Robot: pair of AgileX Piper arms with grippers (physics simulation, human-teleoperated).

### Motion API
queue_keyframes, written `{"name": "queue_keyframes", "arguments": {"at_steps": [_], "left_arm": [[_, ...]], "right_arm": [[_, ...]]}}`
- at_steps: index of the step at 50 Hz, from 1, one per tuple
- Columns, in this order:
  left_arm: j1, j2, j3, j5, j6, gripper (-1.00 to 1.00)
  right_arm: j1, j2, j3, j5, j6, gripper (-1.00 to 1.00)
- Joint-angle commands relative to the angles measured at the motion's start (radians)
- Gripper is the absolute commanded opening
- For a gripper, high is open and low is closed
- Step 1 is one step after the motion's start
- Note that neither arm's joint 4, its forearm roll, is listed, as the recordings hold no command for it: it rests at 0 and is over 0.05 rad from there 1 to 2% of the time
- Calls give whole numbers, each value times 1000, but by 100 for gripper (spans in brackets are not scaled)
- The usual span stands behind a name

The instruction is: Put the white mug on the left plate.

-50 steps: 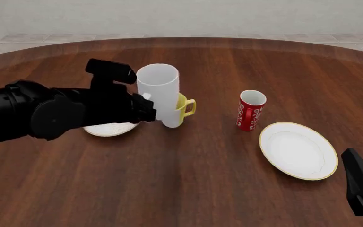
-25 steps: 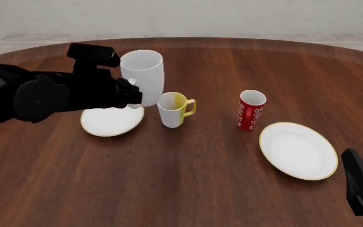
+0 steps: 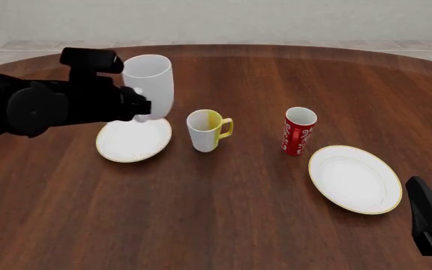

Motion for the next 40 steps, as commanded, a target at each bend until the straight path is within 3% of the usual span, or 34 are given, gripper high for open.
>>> {"name": "queue_keyframes", "arguments": {"at_steps": [1,11,40], "left_arm": [[46,23,-2,-8,30,-100],[71,42,1,-13,55,-100],[120,58,-14,-2,5,-100]], "right_arm": [[0,2,0,-2,0,100],[-1,2,0,-1,0,100],[-1,-4,0,6,-6,100]]}}
